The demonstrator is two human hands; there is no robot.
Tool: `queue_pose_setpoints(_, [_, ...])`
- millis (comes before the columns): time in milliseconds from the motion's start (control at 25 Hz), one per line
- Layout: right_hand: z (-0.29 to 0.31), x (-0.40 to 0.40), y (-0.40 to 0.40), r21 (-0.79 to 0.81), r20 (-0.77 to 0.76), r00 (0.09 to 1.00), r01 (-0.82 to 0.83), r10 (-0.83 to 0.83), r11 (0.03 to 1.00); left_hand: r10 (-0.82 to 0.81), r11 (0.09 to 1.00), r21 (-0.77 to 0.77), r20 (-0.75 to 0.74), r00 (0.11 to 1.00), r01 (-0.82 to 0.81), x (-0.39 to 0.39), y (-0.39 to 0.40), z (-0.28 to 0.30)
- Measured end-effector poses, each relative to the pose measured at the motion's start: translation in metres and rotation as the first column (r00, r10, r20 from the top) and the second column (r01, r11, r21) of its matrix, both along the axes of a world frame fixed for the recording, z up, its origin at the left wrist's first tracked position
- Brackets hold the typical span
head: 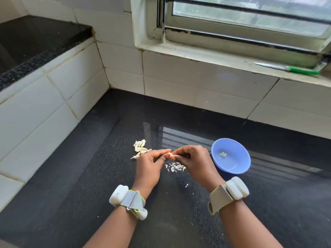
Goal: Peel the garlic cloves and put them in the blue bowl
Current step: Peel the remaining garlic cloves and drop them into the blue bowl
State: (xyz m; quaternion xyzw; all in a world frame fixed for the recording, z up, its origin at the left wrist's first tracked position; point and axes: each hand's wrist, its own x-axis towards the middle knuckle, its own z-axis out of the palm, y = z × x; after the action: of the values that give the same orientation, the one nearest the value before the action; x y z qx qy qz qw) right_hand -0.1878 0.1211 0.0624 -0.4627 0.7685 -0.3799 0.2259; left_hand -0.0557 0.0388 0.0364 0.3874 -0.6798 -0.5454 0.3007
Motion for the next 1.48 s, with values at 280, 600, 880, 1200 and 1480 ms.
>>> queue_pose_setpoints(280, [-0.010, 0.000, 0.010, 0.017, -0.119, 0.989, 0.095, -0.092, 0.995, -0.082, 0.959, 0.263, -0.090, 0.993, 0.103, -0.014, 0.009, 0.003])
queue_pose_setpoints(600, [-0.015, 0.002, 0.008, -0.027, -0.070, 0.979, 0.192, -0.193, 0.981, 0.111, 0.888, 0.459, -0.204, 0.973, -0.005, -0.019, 0.019, 0.006])
queue_pose_setpoints(880, [-0.012, -0.003, 0.014, -0.040, -0.106, 0.994, 0.001, -0.005, 0.999, 0.118, 0.801, 0.598, -0.204, 0.972, 0.028, -0.019, 0.011, 0.007])
queue_pose_setpoints(1200, [-0.011, -0.008, 0.011, -0.002, 0.007, 0.997, 0.074, -0.074, 0.997, 0.038, 0.791, 0.607, -0.178, 0.983, 0.079, -0.017, 0.010, 0.003])
queue_pose_setpoints(1480, [-0.034, -0.010, 0.008, 0.118, -0.173, 0.980, 0.120, -0.099, 0.986, 0.059, 0.776, 0.623, -0.221, 0.974, 0.095, -0.016, 0.010, 0.002])
